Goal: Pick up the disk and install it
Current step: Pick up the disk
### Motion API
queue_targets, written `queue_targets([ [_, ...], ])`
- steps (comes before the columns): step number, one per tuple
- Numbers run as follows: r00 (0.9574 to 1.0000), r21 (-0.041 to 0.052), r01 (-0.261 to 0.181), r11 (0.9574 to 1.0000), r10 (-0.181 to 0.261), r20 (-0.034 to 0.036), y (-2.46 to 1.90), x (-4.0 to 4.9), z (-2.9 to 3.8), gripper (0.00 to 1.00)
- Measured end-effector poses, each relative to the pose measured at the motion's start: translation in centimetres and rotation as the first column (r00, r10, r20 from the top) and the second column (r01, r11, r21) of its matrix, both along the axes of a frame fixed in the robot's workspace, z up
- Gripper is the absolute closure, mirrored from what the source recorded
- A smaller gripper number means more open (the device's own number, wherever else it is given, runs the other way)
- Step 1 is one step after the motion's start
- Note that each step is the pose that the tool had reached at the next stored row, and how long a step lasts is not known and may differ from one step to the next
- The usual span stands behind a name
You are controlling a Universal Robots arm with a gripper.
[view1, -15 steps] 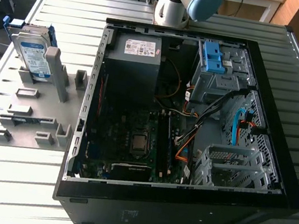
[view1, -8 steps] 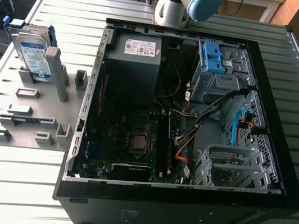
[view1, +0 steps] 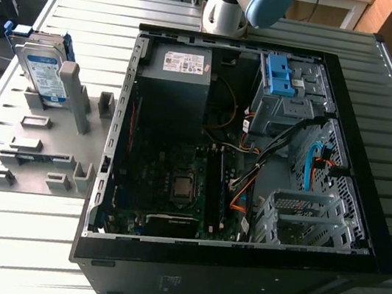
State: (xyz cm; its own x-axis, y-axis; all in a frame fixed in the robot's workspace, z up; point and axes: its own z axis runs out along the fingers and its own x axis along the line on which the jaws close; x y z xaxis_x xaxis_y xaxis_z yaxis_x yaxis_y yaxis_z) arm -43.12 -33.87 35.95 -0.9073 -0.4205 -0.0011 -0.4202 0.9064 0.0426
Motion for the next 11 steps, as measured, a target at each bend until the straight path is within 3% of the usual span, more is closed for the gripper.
queue_targets([
  [11, 0.9987, 0.0, -0.052, 0.9987, 0.052, 0.0, 0.0, 0.0, -0.01, 0.89],
])
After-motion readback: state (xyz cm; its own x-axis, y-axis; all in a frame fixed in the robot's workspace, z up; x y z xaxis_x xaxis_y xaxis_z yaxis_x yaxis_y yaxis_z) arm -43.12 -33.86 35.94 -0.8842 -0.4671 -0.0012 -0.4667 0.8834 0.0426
